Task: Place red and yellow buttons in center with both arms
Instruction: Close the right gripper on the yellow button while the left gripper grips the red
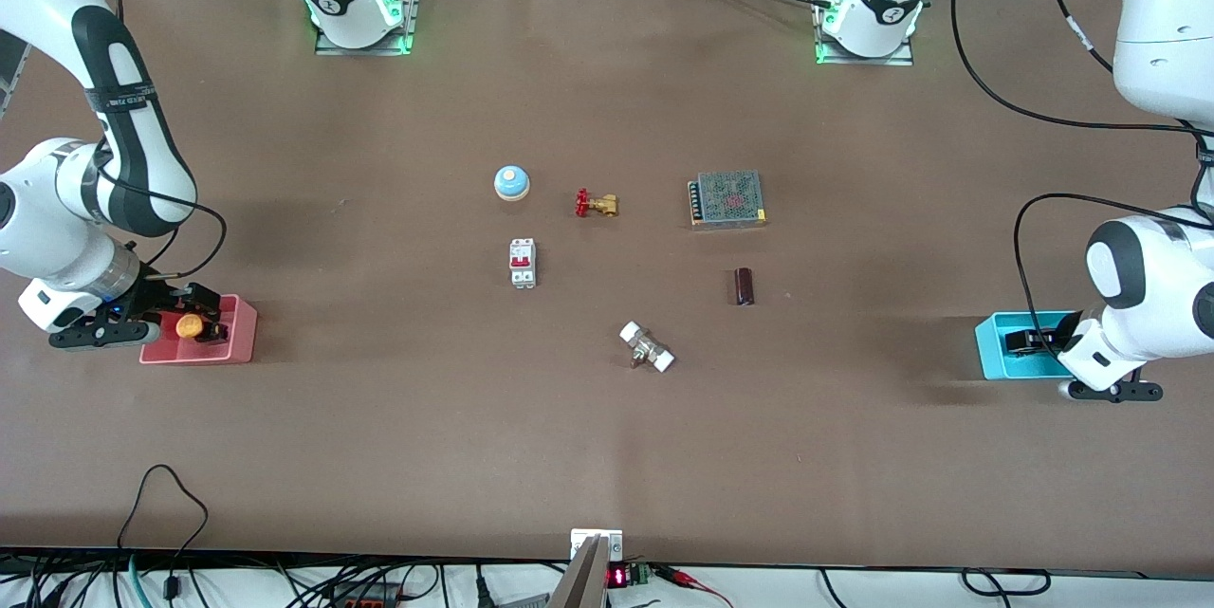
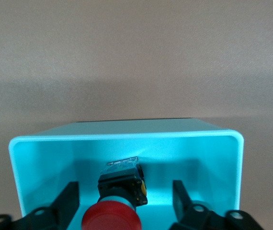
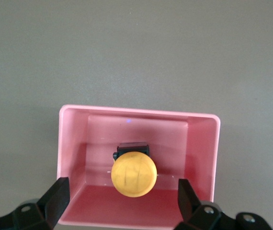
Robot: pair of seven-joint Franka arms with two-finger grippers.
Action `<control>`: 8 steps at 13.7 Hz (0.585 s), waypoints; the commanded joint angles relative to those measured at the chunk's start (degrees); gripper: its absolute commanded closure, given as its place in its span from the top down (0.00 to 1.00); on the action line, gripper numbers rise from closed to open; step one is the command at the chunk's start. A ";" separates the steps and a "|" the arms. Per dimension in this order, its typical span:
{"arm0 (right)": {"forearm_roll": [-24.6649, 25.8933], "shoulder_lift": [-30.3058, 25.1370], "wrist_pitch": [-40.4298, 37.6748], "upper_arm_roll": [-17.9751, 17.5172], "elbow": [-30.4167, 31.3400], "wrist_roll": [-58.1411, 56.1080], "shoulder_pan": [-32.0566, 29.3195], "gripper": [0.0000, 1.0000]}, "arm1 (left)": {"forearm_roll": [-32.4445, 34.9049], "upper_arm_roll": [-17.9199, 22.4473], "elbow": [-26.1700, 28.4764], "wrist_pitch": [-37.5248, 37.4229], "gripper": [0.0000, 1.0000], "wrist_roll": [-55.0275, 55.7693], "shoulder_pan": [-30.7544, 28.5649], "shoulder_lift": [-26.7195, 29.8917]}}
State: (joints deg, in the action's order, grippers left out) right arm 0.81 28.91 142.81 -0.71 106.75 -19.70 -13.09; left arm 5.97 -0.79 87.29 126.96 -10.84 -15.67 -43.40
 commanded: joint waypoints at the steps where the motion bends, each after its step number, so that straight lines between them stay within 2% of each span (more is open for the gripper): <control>1: -0.99 1.14 -0.86 -0.70 -2.59 -2.54 -0.62 1.00 | -0.96 -0.44 1.21 0.05 0.77 -2.08 -0.76 0.86; 3: -1.07 1.67 -2.00 -0.70 -3.30 -2.54 -0.71 1.00 | -0.96 -0.44 1.21 -0.04 0.69 -2.16 -0.76 0.95; 8: -1.07 3.26 -1.92 -0.70 -4.62 -3.24 -0.97 1.00 | -0.96 -0.44 2.00 -0.22 0.37 -2.34 -0.85 1.39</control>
State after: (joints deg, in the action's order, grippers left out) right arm 0.78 30.93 141.98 -0.72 104.33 -20.94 -13.15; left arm 5.95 -0.80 87.70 126.87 -11.53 -15.92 -43.37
